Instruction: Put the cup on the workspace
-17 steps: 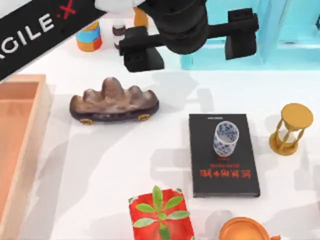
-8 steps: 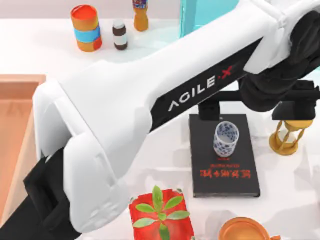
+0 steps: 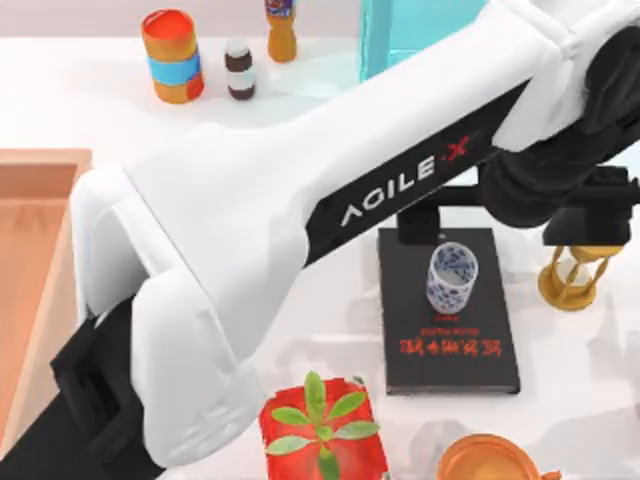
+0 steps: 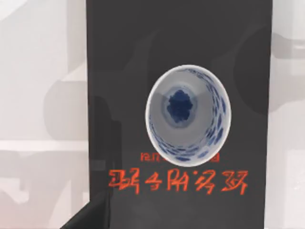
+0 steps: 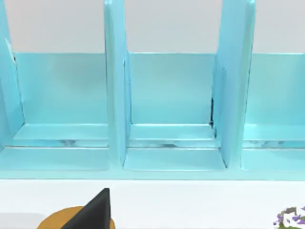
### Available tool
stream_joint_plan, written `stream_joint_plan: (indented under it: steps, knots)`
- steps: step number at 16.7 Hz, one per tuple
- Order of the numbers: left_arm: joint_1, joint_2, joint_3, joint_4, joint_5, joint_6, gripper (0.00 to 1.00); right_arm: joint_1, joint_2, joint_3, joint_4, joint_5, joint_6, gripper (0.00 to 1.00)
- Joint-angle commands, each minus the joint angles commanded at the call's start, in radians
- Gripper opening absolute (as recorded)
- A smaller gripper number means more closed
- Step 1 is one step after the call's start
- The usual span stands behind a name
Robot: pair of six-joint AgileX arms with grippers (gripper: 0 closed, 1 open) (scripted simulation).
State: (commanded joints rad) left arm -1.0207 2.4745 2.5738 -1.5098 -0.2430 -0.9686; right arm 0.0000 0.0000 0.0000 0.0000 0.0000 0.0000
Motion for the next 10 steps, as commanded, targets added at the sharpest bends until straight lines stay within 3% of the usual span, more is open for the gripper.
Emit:
stream_joint_plan:
  steps: [5, 10]
  knots:
    - [0.007, -0.079, -0.129, 0.079, 0.000, 0.011, 1.00, 0.000, 0.000, 0.000, 0.000, 0.000, 0.000, 1.00]
    - [0.042, -0.026, -0.309, 0.320, 0.004, 0.044, 1.00, 0.000, 0.000, 0.000, 0.000, 0.000, 0.000, 1.00]
